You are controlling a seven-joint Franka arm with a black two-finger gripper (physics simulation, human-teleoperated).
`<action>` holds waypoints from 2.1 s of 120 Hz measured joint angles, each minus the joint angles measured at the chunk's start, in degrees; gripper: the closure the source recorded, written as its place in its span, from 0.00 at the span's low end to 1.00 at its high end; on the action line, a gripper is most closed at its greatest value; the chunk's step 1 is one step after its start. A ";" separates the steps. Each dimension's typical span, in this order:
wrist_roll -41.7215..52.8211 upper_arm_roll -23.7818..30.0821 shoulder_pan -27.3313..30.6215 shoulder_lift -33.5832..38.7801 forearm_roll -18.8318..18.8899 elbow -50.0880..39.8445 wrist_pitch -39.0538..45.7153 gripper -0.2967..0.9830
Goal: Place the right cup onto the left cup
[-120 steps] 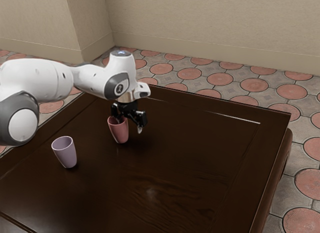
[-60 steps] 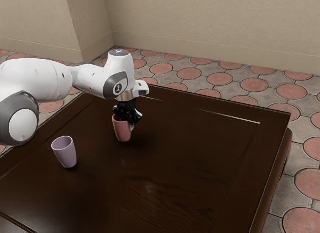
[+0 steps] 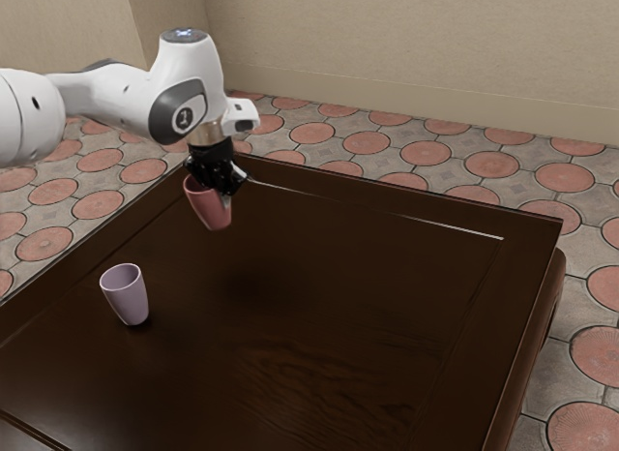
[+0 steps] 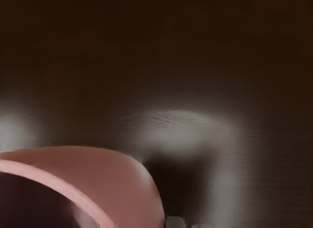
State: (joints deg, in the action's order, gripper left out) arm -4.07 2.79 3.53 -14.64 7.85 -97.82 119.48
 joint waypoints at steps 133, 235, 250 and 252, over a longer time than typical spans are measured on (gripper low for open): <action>-0.44 -10.40 1.40 14.26 1.43 -15.73 -8.15 0.83; -4.64 -10.78 0.91 11.59 1.90 -20.15 -4.02 0.83; -5.02 -10.85 0.79 10.91 1.96 -20.15 -3.39 0.84; -5.07 -10.85 0.79 10.75 1.98 -20.15 -3.30 0.84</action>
State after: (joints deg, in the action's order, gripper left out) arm -9.14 -8.06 4.31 -3.89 9.83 -117.97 116.17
